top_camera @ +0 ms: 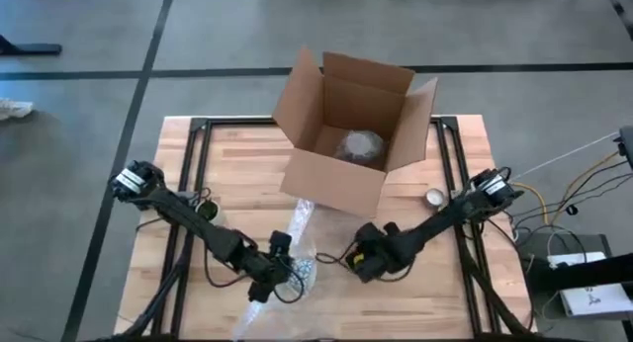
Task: Wrap mug
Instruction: Wrap the blue patterned mug with the bubble wrap
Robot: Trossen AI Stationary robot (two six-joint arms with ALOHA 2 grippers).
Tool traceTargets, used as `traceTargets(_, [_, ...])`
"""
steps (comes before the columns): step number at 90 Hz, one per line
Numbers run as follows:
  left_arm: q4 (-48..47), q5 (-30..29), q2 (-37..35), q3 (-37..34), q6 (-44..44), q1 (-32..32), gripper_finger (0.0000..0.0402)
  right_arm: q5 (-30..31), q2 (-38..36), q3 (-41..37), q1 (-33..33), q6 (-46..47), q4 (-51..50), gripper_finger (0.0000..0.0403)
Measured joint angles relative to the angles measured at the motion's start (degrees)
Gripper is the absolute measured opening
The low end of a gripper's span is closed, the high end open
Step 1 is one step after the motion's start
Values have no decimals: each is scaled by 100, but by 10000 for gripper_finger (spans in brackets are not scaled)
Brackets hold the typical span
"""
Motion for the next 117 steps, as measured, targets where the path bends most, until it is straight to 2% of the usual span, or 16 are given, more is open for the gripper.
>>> traceTargets(14, [8,-7,0,0,-66,-7,272,-1,-167,-28,-171,-91,-57,151])
traceTargets(24, [17,-4,0,0,-64,-7,272,324,-427,-95,-219,-108,-679,152])
traceTargets(29, [31,-2,0,-2,-38,-7,272,511,-598,-160,-246,-86,-689,150])
traceTargets(36, [47,-13,2,-4,-21,-7,272,472,-751,-378,-383,-13,-668,149])
traceTargets(59, [71,-15,4,-6,25,-9,272,196,-652,-1055,-988,-190,1382,176])
traceTargets(81, [102,-18,4,-9,25,-11,272,160,-415,-1006,-1167,-40,1734,184])
traceTargets(94, [109,-22,4,-9,28,-11,272,196,-386,-915,-1109,-311,1690,147])
traceTargets(111, [123,-20,4,-9,25,-11,272,196,-344,-681,-954,-920,1723,30])
traceTargets(117, [125,-23,4,-9,5,-11,272,172,-344,-580,-874,-1226,1740,9])
